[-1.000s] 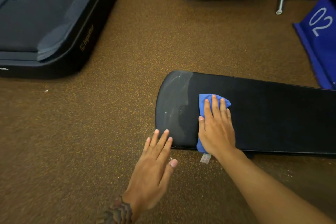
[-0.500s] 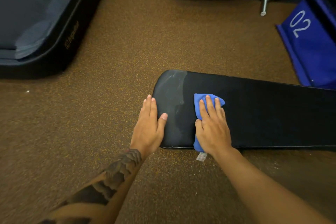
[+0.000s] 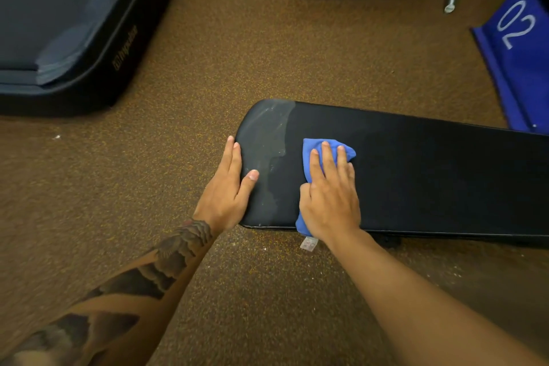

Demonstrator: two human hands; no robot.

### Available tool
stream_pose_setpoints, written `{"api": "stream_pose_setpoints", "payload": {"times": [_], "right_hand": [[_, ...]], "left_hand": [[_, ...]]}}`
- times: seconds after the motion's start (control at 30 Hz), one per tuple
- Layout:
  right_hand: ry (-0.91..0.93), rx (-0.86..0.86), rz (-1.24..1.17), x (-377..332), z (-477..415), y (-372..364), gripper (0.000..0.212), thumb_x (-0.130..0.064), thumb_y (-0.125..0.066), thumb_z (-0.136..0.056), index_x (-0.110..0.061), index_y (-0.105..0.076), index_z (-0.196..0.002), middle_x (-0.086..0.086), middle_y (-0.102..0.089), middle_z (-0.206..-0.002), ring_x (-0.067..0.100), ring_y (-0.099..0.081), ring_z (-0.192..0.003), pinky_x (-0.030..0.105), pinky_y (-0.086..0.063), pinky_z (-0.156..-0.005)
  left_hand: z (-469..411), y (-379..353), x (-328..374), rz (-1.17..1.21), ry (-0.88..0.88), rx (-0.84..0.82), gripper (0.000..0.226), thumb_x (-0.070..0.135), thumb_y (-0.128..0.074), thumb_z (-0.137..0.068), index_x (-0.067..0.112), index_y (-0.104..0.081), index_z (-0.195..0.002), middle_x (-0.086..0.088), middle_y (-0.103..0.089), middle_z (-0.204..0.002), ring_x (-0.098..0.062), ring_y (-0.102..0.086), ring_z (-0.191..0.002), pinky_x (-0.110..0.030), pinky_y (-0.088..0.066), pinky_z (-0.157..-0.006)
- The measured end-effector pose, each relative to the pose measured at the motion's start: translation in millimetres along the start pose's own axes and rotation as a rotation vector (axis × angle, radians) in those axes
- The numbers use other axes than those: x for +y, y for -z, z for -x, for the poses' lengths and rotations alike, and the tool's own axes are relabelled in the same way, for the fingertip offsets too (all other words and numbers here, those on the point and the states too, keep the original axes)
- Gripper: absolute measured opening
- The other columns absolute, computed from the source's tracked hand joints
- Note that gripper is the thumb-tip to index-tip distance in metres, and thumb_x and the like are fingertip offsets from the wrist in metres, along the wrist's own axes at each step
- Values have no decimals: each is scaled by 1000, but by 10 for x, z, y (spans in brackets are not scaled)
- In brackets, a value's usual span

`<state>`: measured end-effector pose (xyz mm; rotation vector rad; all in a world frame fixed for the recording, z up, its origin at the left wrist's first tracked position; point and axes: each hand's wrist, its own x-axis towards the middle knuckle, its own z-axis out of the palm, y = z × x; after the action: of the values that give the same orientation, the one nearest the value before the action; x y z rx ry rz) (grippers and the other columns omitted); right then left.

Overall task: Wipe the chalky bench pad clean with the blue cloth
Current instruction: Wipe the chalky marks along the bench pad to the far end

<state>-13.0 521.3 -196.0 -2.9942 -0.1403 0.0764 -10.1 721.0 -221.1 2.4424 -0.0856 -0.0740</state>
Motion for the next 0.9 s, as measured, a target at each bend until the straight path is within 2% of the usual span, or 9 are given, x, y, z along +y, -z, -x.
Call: {"api": "stream_pose_setpoints", "payload": {"times": [0.17, 0.27, 0.47, 0.6, 0.77, 0.83, 0.9], "right_hand": [[-9, 30, 8, -17, -9, -28, 70, -31, -14, -80, -4, -31, -142, 15, -24, -152, 38, -13, -141, 51, -20, -113], [-7, 33, 11, -20, -12, -34, 69, -29, -14, -80, -3, -32, -142, 15, -25, -152, 38, -13, -141, 50, -21, -112], [33, 30, -19, 5, 93, -13, 66, -21, -18, -78, 2, -40, -136, 18, -34, -147, 40, -20, -139, 52, -29, -109], [33, 34, -87, 37, -17, -7, 60, -10, -27, -79, 3, -39, -136, 18, -32, -148, 41, -17, -140, 53, -26, -110], [-38, 82, -162, -82, -361, -35, 58, 0, -38, -82, 1, -33, -140, 17, -22, -152, 39, -7, -142, 51, -12, -115], [-40, 88, -189, -113, -384, -54, 58, 3, -39, -82, 2, -34, -139, 18, -23, -152, 38, -8, -142, 50, -12, -115], [10, 107, -213, -139, -277, -75, 58, 3, -37, -78, 4, -38, -136, 19, -28, -149, 39, -13, -141, 52, -18, -114]], "left_hand": [[-6, -23, -29, -34, -29, 5, 80, 61, -19, -92, 14, 1, -154, 6, 13, -161, 11, 11, -138, -11, -2, -112], [-12, -32, -47, -36, -51, 17, 81, 60, -20, -92, 12, 0, -153, 4, 12, -161, 8, 11, -139, -12, -2, -112], [-3, -12, -45, -36, -57, 0, 77, 57, -22, -95, 12, 1, -153, 4, 13, -161, -7, 3, -147, -28, -12, -119], [-4, -12, -47, -38, -53, -7, 79, 59, -21, -94, 12, 3, -153, 2, 13, -161, -11, 1, -148, -36, -16, -120], [-4, -37, -63, -1, -54, 5, 80, 60, -20, -93, 13, 2, -153, 4, 13, -161, -11, -2, -148, -33, -17, -119], [-6, -49, -65, 12, -60, 17, 79, 59, -21, -93, 13, 1, -153, 5, 12, -161, -8, -1, -148, -28, -15, -118], [-9, -56, -60, 18, -64, 23, 79, 58, -22, -93, 12, -1, -153, 4, 11, -162, -2, 2, -146, -23, -12, -116]]}}
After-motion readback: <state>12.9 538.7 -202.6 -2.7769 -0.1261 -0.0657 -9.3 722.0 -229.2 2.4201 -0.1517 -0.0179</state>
